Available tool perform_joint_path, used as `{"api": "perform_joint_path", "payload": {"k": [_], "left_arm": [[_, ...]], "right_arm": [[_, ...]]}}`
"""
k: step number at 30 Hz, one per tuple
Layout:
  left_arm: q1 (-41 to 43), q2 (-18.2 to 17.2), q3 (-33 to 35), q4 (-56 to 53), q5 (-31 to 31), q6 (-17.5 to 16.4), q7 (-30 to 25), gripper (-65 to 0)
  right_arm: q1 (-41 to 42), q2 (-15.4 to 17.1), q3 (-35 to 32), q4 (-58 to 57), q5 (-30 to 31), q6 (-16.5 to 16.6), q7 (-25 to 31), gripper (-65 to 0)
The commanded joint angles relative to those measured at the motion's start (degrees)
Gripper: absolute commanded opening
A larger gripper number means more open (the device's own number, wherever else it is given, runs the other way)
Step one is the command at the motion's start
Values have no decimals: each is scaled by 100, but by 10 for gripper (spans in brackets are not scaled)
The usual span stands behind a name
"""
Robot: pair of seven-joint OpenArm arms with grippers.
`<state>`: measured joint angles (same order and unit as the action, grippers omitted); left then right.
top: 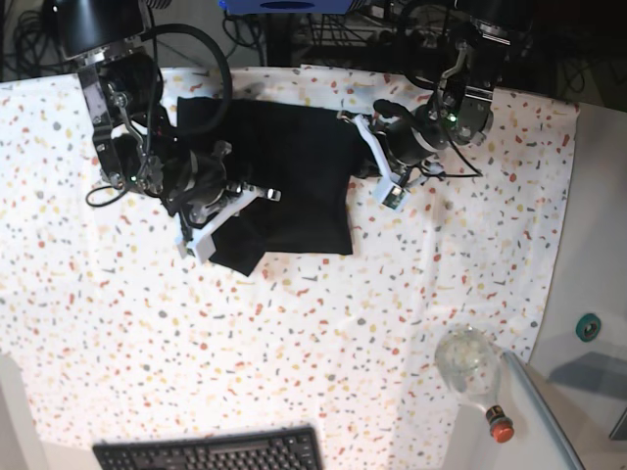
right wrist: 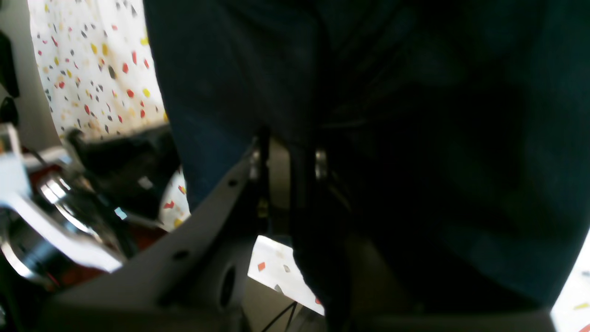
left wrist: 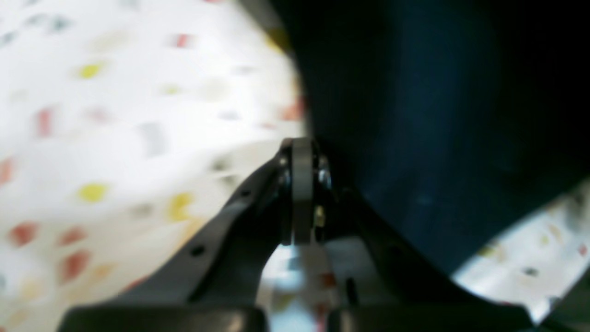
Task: Layout the t-shirt on the table in an organized manner, then fold the t-shirt properly
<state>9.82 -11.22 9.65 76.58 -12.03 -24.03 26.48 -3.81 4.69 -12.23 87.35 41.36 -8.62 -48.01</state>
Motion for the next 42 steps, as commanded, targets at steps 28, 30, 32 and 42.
{"api": "perform_joint_path", "payload": {"k": [28,30,32,42], "left_arm": [[-160,116,481,189,30,-54,196,-650],[-143,-7,384,426,-14,-54,196,-650],[-20,-16,156,690,12,-54,345,-650],[420,-429,-1928,1534,-6,-63,1040,-650]], "right_arm": [[113,204,243,96,53,-12,-215,-650],[113,204,243,96,53,-12,-215,-623],[78,195,243,131,53,-12,-179,-506],[17,186,225,518,53,-12,-215,-384]]}}
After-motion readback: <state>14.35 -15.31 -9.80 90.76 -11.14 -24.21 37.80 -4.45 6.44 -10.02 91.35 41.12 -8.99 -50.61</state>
